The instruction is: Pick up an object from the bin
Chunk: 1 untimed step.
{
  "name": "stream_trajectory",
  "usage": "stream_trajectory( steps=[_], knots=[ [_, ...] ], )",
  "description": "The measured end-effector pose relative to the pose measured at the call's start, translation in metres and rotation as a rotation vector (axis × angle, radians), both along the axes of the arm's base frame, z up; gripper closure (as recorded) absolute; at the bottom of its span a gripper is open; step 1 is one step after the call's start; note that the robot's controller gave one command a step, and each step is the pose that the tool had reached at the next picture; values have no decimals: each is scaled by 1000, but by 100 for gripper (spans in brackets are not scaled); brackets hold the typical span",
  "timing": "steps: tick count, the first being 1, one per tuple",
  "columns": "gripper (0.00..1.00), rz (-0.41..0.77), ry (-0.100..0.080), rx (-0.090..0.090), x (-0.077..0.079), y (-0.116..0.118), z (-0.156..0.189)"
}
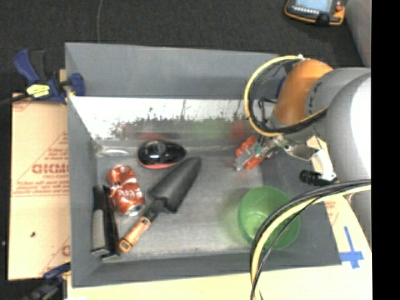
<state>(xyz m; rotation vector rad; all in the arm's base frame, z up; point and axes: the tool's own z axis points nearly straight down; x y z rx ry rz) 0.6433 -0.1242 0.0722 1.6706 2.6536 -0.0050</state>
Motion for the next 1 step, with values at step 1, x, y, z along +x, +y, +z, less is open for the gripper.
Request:
stream_trajectory(
  steps=[1],
  knots=[
    [100,1,1,0,-1,-1,30]
  ],
)
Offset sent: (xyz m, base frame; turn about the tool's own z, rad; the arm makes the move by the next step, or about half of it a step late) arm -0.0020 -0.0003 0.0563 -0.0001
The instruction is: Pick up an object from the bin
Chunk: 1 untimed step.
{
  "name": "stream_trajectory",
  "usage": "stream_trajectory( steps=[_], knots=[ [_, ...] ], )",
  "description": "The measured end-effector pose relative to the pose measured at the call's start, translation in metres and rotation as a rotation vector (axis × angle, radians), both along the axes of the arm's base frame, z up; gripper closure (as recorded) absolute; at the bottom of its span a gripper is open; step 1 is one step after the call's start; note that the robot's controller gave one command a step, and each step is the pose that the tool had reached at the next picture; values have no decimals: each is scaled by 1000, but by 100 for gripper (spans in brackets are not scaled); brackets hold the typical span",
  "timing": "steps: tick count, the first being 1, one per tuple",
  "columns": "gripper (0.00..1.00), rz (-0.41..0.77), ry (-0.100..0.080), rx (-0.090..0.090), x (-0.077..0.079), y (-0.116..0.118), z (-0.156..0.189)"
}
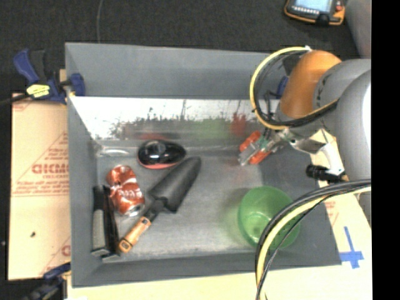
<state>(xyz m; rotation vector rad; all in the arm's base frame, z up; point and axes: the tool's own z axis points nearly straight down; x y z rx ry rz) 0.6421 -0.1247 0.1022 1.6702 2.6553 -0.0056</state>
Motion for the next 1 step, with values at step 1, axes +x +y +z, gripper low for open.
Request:
stream_trajectory(
  steps=[1],
  knots=[
    [100,2,-1,-1,0,-1,21]
  ],
)
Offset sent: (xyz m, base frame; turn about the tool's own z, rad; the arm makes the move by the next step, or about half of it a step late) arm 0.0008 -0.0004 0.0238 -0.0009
